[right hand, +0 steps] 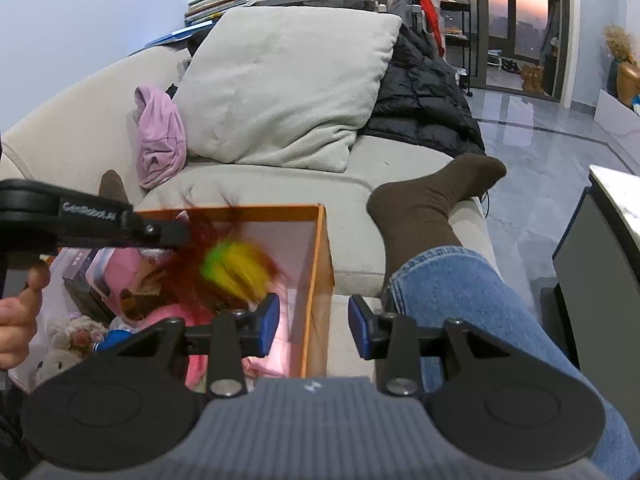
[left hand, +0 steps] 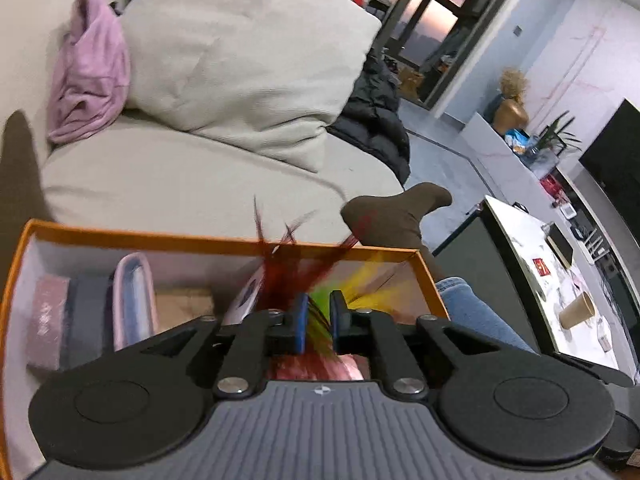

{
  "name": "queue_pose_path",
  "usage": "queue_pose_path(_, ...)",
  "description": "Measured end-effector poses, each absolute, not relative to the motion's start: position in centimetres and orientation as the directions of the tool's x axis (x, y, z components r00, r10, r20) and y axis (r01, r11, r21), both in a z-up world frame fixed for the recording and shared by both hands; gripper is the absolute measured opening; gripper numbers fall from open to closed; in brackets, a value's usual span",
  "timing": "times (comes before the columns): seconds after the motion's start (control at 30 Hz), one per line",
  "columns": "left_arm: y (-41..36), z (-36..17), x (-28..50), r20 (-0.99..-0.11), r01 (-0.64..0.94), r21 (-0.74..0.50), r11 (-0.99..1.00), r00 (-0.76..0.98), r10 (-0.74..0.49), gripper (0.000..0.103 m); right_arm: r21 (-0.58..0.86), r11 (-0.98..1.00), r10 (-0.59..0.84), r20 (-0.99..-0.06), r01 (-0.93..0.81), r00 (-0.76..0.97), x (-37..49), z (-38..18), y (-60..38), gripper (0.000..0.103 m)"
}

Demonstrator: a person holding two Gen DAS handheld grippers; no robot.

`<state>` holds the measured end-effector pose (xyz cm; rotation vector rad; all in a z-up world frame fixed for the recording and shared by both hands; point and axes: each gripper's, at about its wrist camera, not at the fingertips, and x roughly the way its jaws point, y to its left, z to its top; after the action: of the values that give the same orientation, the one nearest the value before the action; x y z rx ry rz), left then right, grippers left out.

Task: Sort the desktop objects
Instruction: 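Lower the feather toy and pink bottle into the orange box and open both grippers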

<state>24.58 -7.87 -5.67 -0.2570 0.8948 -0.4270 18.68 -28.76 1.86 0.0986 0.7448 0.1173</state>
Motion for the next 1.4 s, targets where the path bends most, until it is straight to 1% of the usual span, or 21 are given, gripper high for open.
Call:
queue_pose_path(0.03,-7.4,-5.4,24.1,-0.691,0.249,-0.39,0.887,0.557,-0.46,0.013,0.136,0.988,0.143,-0.669,-0.07,0.73,18.5,1.9,-28.8,0.041)
queue_pose_path(0.13,-6.2,-4.4,22.3,-0.678,0.226,-0.373,0.9,0.595,-0.431,0.019,0.152,0.986,0.151,-0.654,-0.067,0.741,17.7,2.1,-28.8,0.042)
queue_pose_path(0.17,-5.7,-4.1,21.5,-0.674,0.211,-0.362,0.908,0.614,-0.411,0.021,0.157,0.985,0.155,-0.644,-0.069,0.749,17.3,2.2,-28.7,0.044)
queue_pose_path(0.2,-5.4,-3.6,20.8,-0.668,0.201,-0.351,0.914,0.631,-0.395,0.021,0.163,0.984,0.161,-0.633,-0.073,0.757,16.8,2.4,-28.6,0.047)
queue_pose_path(0.4,-3.6,-0.9,15.0,-0.593,0.203,-0.284,0.937,0.731,-0.338,0.023,0.189,0.972,0.225,-0.558,-0.142,0.799,14.2,3.5,-26.8,0.048)
queue_pose_path(0.5,-3.1,0.3,12.4,-0.563,0.189,-0.25,0.95,0.769,-0.302,0.023,0.18,0.965,0.258,-0.515,-0.191,0.818,12.9,4.0,-25.4,0.054)
queue_pose_path(0.63,-2.6,1.1,9.4,-0.519,0.153,-0.184,0.971,0.824,-0.228,0.025,0.146,0.959,0.282,-0.468,-0.242,0.838,11.2,4.8,-23.5,0.054)
queue_pose_path(0.73,-2.5,1.5,7.7,-0.48,0.145,-0.144,0.979,0.855,-0.197,0.035,0.144,0.954,0.301,-0.43,-0.264,0.851,10.0,5.4,-22.7,0.055)
queue_pose_path(0.77,-2.5,1.6,7.4,-0.466,0.143,-0.14,0.98,0.863,-0.193,0.045,0.144,0.952,0.304,-0.413,-0.268,0.858,9.6,5.7,-22.5,0.057)
queue_pose_path(0.8,-2.4,1.7,7.1,-0.452,0.138,-0.14,0.98,0.872,-0.188,0.061,0.144,0.953,0.304,-0.395,-0.268,0.867,9.1,5.9,-22.3,0.061)
queue_pose_path(0.83,-2.4,1.8,6.8,-0.435,0.133,-0.142,0.981,0.882,-0.182,0.067,0.143,0.953,0.3,-0.373,-0.266,0.878,8.6,6.1,-22.3,0.064)
queue_pose_path(0.9,-2.5,1.8,6.3,-0.402,0.128,-0.139,0.982,0.899,-0.173,0.085,0.142,0.955,0.292,-0.327,-0.259,0.899,7.8,6.4,-22.2,0.075)
queue_pose_path(0.97,-2.8,1.4,6.1,-0.371,0.122,-0.116,0.986,0.915,-0.157,0.09,0.139,0.958,0.282,-0.306,-0.25,0.91,7.4,6.4,-22.0,0.08)
queue_pose_path(1.0,-3.0,1.0,6.0,-0.364,0.112,-0.104,0.988,0.92,-0.142,0.091,0.135,0.96,0.275,-0.316,-0.244,0.908,7.4,6.2,-21.8,0.08)
queue_pose_path(1.1,-3.5,-0.9,6.8,-0.423,0.072,-0.093,0.993,0.9,-0.105,0.091,0.122,0.965,0.26,-0.358,-0.23,0.897,7.8,5.1,-21.4,0.08)
queue_pose_path(1.23,-3.2,-3.2,8.1,-0.513,0.034,-0.136,0.99,0.852,-0.1,0.091,0.09,0.973,0.23,-0.412,-0.212,0.882,8.1,3.3,-21.1,0.08)
queue_pose_path(1.4,-3.6,-4.9,8.6,-0.558,0.03,-0.108,0.994,0.826,-0.086,0.091,0.073,0.98,0.196,-0.475,-0.184,0.858,8.8,1.1,-21.2,0.08)
